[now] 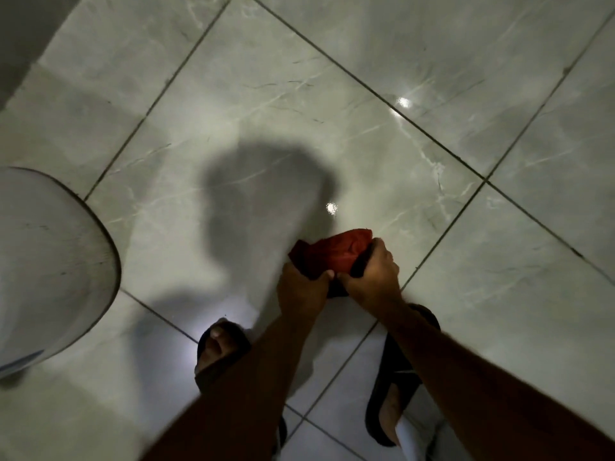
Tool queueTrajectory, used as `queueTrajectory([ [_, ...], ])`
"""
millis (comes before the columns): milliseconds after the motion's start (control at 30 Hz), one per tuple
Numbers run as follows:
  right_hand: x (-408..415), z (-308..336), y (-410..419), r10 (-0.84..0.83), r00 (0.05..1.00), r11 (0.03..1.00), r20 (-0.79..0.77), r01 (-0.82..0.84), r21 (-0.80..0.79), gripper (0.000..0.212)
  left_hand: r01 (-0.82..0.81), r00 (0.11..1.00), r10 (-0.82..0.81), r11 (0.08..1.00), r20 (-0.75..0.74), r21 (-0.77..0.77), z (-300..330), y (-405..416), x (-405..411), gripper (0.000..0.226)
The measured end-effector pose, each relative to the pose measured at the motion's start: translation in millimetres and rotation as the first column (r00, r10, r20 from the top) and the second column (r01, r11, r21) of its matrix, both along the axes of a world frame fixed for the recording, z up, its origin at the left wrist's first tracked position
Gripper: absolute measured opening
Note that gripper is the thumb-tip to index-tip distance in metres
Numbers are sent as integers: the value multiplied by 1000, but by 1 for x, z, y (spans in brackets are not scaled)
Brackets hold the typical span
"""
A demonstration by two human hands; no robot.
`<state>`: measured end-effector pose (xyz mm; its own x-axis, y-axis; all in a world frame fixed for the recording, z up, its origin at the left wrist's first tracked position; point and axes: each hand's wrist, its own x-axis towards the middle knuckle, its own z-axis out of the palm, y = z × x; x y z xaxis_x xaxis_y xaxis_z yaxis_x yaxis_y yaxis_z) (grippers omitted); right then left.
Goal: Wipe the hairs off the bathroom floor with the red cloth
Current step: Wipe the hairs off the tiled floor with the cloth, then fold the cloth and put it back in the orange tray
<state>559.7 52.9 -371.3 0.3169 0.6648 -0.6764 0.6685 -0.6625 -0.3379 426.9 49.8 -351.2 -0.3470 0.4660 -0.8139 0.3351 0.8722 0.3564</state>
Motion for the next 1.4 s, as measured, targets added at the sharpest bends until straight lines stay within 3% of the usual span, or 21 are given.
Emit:
queueTrajectory([
  [100, -8, 3, 14, -324, 928, 945, -185, 308, -107, 37, -62, 995, 64, 998, 74, -31, -1, 10, -3, 50],
  [167, -12, 19, 22, -388, 881, 919, -271, 347, -185, 15, -87, 977, 92, 996, 193, -32, 12, 16, -15, 41],
  [300, -26, 87, 32, -394, 860, 919, -325, 356, -170, 27, -161, 932, 146, 987, 331, 18, 82, 15, -55, 37],
  [367, -45, 135, 35, -367, 847, 930, -383, 331, -160, 24, -253, 894, 219, 967, 391, 36, 128, 12, -87, 36],
  [467, -89, 205, 41, -191, 878, 981, -439, 177, -73, 7, -407, 826, 343, 912, 447, 53, 204, 6, -140, 30],
  [633, -208, 312, 54, 60, 836, 997, -546, -28, 67, 11, -568, 787, 437, 789, 437, 233, 330, -3, -244, 37],
  [733, -294, 355, 53, 208, 796, 978, -569, -154, 141, 24, -621, 775, 476, 694, 416, 364, 377, -18, -311, 40],
  [833, -375, 367, 49, 379, 780, 925, -498, -298, 237, 28, -692, 721, 614, 612, 321, 383, 382, -36, -371, 33],
  [967, -460, 350, 39, 510, 766, 860, -392, -438, 263, 32, -710, 682, 718, 602, 142, 365, 350, -51, -428, 23],
  [1100, -500, 310, 25, 590, 761, 805, -268, -534, 256, 30, -754, 614, 787, 561, 63, 343, 301, -50, -456, 20],
  [1233, -517, 317, 47, 584, 768, 812, -264, -548, 201, 36, -787, 590, 791, 517, 164, 336, 303, -19, -451, 27],
  [1300, -506, 335, 56, 531, 787, 847, -313, -490, 207, 41, -778, 608, 780, 548, 149, 307, 318, -11, -444, 30],
  [1400, -472, 349, 39, 533, 783, 840, -321, -444, 313, 36, -546, 782, 605, 781, -152, 301, 327, -35, -440, 45],
])
